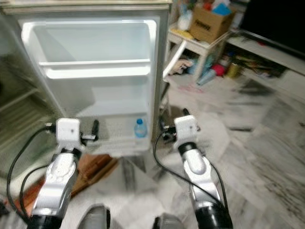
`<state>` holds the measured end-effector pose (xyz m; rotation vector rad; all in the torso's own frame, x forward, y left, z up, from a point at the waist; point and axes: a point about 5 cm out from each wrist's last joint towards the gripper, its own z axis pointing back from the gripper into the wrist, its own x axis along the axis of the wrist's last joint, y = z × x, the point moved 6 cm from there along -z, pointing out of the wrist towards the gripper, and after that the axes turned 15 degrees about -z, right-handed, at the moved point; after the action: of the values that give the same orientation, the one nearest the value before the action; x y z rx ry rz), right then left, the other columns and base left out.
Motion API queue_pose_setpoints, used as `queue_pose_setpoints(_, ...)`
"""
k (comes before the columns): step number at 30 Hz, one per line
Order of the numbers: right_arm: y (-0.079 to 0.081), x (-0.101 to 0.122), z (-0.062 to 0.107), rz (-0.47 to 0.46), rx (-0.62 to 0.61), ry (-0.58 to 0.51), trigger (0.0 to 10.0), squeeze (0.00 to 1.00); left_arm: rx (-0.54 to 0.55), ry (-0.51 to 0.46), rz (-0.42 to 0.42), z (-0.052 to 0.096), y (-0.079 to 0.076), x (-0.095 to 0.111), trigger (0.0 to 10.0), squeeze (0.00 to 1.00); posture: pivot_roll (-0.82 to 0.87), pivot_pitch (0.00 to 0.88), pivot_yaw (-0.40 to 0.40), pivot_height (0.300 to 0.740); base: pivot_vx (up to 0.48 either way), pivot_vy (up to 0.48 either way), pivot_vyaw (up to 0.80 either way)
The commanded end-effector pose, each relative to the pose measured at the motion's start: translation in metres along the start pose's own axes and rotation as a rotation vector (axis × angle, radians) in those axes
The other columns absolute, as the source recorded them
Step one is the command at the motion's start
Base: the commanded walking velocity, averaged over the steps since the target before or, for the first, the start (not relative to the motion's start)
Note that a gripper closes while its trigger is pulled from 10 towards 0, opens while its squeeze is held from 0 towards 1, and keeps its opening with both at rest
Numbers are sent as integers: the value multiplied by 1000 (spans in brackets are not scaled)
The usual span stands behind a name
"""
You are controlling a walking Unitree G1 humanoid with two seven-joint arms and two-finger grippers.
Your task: Restocking fridge
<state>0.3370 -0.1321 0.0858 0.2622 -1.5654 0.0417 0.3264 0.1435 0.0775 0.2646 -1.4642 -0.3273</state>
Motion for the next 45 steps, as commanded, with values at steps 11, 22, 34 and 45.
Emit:
queue_pose_setpoints(11,9,6,-5,-3,49,-20,10000,0,25,23,-46,-5,8,-5,10000,0,67,66,-36,740,194,-391,659)
queue_pose_setpoints(22,12,6,-8,-33,68,-17,10000,0,37,36,-42,-5,9,-7,10000,0,67,73,-37,740,342,-330,332)
queue_pose_setpoints(34,25,11,-8,25,142,-40,10000,0,58,51,-42,-5,10,-9,10000,0,67,77,-38,740,329,-337,570)
queue_pose_setpoints(45,22,14,-10,33,151,-48,10000,0,91,62,-4,3,16,-12,10000,0,69,80,-39,740,27,0,655)
